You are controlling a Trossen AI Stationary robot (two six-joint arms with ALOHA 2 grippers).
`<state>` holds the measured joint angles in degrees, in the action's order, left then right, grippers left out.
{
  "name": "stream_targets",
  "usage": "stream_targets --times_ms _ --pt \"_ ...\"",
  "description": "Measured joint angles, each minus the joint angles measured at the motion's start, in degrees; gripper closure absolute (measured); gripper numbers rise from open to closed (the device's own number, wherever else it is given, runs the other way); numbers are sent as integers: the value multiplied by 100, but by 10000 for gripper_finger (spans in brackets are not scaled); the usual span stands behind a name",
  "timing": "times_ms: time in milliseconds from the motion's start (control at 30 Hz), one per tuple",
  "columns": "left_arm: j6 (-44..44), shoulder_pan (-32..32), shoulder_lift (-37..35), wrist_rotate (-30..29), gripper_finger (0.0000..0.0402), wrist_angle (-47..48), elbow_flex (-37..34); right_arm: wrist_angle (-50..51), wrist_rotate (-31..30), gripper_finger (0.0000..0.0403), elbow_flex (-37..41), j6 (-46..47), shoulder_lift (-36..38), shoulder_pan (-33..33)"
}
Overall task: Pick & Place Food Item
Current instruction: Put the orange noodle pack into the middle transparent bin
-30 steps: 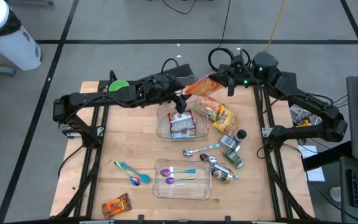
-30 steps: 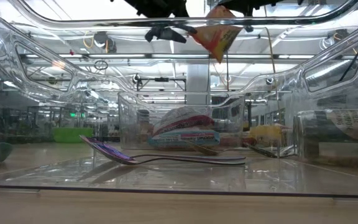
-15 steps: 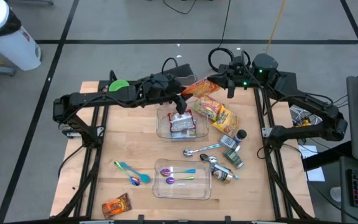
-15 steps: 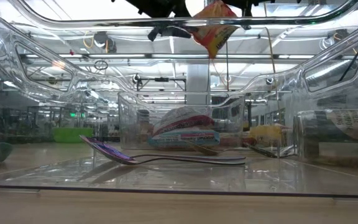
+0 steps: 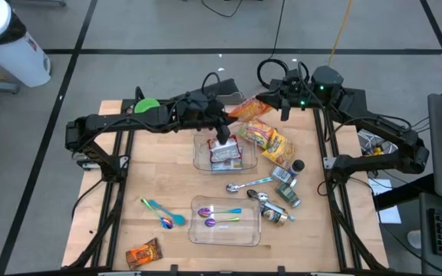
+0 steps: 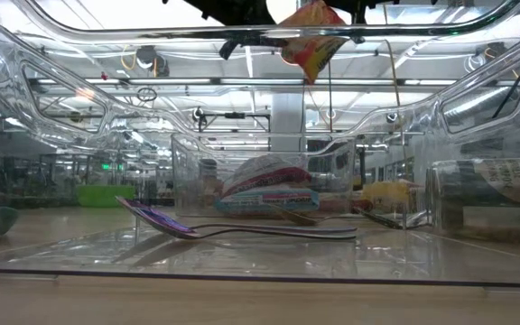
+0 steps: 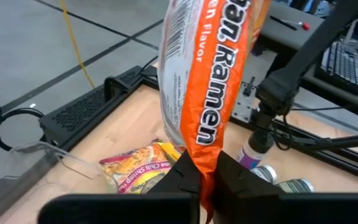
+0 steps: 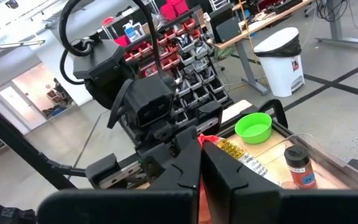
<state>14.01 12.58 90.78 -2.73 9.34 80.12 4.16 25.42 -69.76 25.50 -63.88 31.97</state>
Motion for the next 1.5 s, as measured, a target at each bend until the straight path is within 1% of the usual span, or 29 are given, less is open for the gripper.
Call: stream_targets --times_ms 100,200,367,500,700,867,967,1033,1100,1200,1267,1333,1433,1500 --pt "19 -32 -2 7 385 118 0 71 16 403 0 0 0 0" --pt "-16 -74 -61 -41 393 352 0 164 20 403 0 -5 -4 -49" --pt "-78 -193 -206 -325 392 768 0 343 29 403 0 -187 -4 -258" --pt "-150 -274 -384 -370 396 1113 0 543 14 403 0 -259 -2 -436" --pt "-208 -419 -665 -696 397 1513 0 510 21 394 0 -352 -2 -558" --pt "-350 -611 -938 -1244 397 1808 -2 349 16 362 0 -150 2 -557" --pt "-464 -744 -1098 -1719 397 2004 -9 197 27 334 0 56 2 -555" --pt "-584 -840 -1160 -1997 395 1902 -4 103 29 314 0 203 3 -555" --pt "-778 -923 -1232 -2129 397 1927 -7 31 31 294 0 318 -4 -557" --pt "-1085 -1018 -1266 -2195 397 1703 0 -21 83 266 -4 579 -98 -557" --pt "-1281 -1089 -1284 -2235 395 1632 -2 -164 369 250 -4 801 -213 -557" --pt "-1488 -1140 -1294 -2276 397 1459 -2 -472 785 238 10 1076 -329 -560" --pt "-1790 -1228 -1347 -2286 396 1272 -2 -1359 1262 225 186 1600 -513 -568" --pt "-1952 -1285 -1370 -2294 395 1081 -2 -1863 1440 219 329 1916 -646 -571"
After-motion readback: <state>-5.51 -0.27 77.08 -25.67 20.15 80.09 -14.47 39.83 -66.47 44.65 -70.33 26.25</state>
